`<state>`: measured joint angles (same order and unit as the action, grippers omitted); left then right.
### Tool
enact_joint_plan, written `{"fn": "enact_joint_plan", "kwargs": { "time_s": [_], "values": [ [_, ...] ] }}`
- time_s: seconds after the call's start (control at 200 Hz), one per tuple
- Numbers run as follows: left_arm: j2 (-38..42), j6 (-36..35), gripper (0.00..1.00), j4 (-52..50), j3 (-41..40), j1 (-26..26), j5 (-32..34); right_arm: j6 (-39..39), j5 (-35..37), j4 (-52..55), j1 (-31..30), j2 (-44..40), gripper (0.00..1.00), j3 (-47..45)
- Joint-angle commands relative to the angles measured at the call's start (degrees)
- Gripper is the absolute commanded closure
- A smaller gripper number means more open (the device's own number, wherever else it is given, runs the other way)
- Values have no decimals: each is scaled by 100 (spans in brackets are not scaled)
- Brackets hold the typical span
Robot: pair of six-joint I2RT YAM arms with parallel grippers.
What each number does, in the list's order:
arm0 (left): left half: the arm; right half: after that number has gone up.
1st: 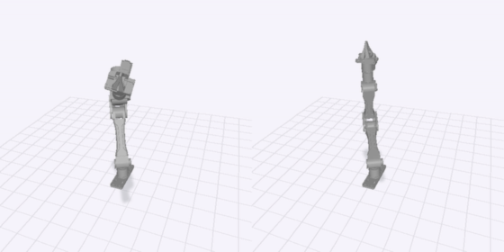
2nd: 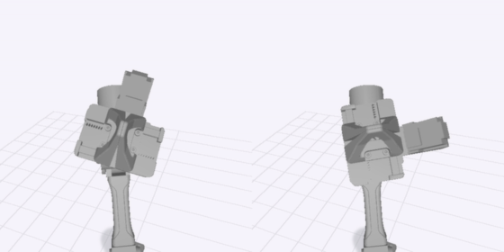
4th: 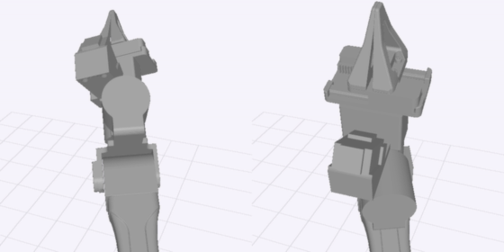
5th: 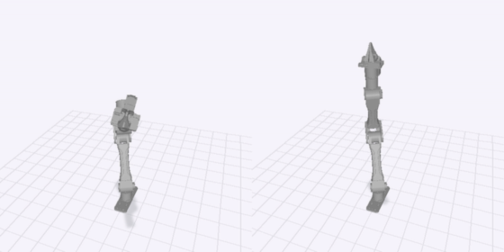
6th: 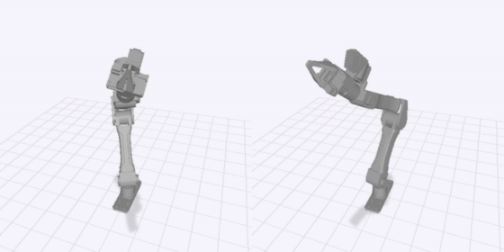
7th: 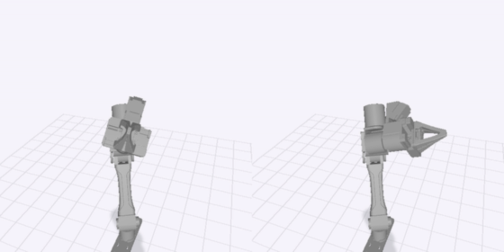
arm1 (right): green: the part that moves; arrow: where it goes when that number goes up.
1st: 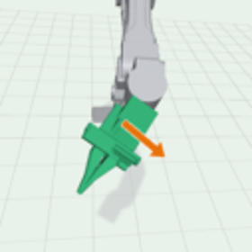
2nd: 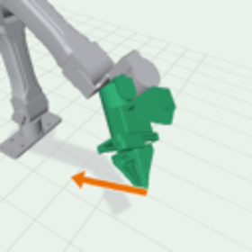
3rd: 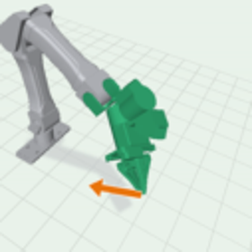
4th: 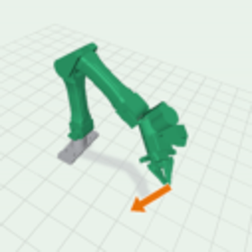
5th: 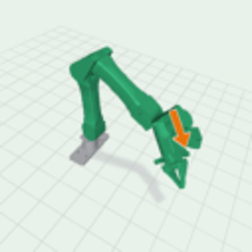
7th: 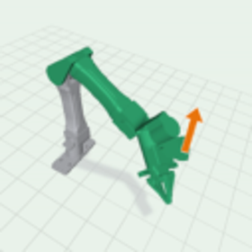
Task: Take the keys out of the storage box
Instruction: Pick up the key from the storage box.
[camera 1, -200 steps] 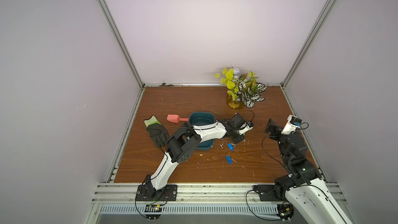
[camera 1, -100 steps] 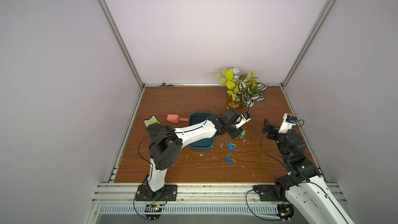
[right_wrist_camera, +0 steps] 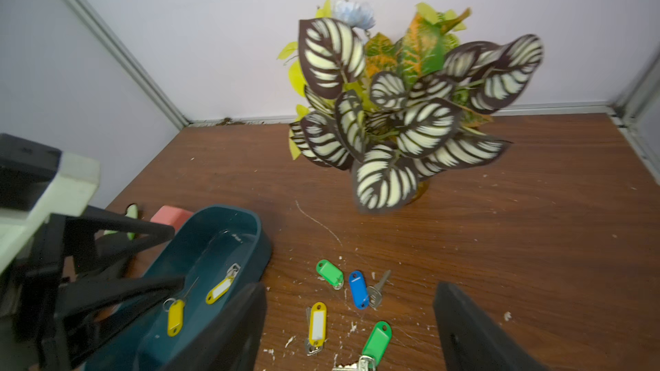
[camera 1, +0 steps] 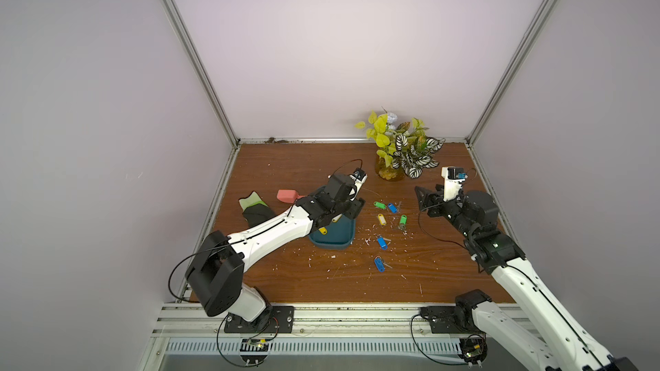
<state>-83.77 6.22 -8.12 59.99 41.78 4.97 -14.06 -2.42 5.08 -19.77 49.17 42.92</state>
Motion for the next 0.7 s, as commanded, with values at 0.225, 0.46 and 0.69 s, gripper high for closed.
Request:
{"fn": "enact_joint_plan", "kwargs": {
  "time_s": [0.225,0.46,0.69],
  "values": [
    [1547,1546,12,384,-1314,-1462,108,323,124,1122,-1594,2053,23,1710],
    [2596,2470,2,644,-2232,-2271,212,651,443,1578,-2435,3534,26,2778],
    [3496,2968,3,590,-2860,-2566,797,934,631,2255,-2898,4980,29,3979]
  ]
}}
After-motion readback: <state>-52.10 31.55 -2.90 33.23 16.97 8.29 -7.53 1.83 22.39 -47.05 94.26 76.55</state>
